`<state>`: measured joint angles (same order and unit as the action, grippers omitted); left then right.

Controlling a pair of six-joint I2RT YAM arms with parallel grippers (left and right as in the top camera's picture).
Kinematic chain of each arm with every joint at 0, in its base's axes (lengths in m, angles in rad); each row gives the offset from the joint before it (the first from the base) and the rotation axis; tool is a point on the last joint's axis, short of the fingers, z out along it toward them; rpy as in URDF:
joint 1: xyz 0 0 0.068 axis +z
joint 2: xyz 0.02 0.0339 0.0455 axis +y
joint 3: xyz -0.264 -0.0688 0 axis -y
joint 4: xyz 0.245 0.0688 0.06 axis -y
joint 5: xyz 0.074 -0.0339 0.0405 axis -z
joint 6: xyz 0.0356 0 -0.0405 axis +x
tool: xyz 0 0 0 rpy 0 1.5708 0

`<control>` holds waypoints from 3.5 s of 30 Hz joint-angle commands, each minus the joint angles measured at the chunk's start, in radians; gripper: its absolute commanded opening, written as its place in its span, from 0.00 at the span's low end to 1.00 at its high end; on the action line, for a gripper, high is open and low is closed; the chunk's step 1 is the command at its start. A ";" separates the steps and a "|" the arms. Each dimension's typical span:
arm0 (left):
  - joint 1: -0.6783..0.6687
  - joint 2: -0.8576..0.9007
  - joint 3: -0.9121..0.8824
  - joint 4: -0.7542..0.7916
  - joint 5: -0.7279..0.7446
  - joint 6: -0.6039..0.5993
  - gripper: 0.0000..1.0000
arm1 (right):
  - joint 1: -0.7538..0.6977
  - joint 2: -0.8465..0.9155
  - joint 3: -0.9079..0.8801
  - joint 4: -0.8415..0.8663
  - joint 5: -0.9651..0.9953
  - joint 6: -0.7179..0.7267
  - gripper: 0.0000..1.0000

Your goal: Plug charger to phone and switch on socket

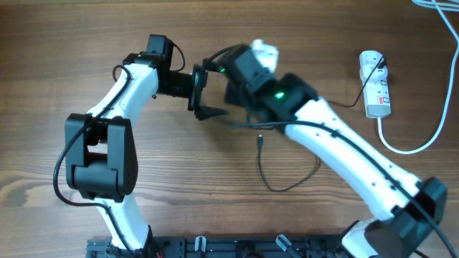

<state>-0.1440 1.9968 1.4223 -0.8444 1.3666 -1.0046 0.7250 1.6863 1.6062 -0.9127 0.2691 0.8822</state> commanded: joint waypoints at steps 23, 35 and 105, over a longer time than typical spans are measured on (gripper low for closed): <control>-0.098 -0.028 -0.002 0.474 0.136 -0.430 0.81 | -0.042 -0.060 0.015 -0.092 -0.043 1.139 0.04; -0.107 -0.028 -0.002 0.602 -0.032 -0.578 0.68 | -0.041 -0.046 0.015 -0.076 0.154 1.140 0.04; -0.114 -0.028 -0.002 0.610 -0.050 -0.635 0.04 | -0.027 -0.021 0.015 -0.019 0.124 1.186 0.04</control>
<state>-0.2550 1.9953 1.4162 -0.2295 1.2984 -1.6241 0.6903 1.6650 1.6062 -0.9276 0.3859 2.1132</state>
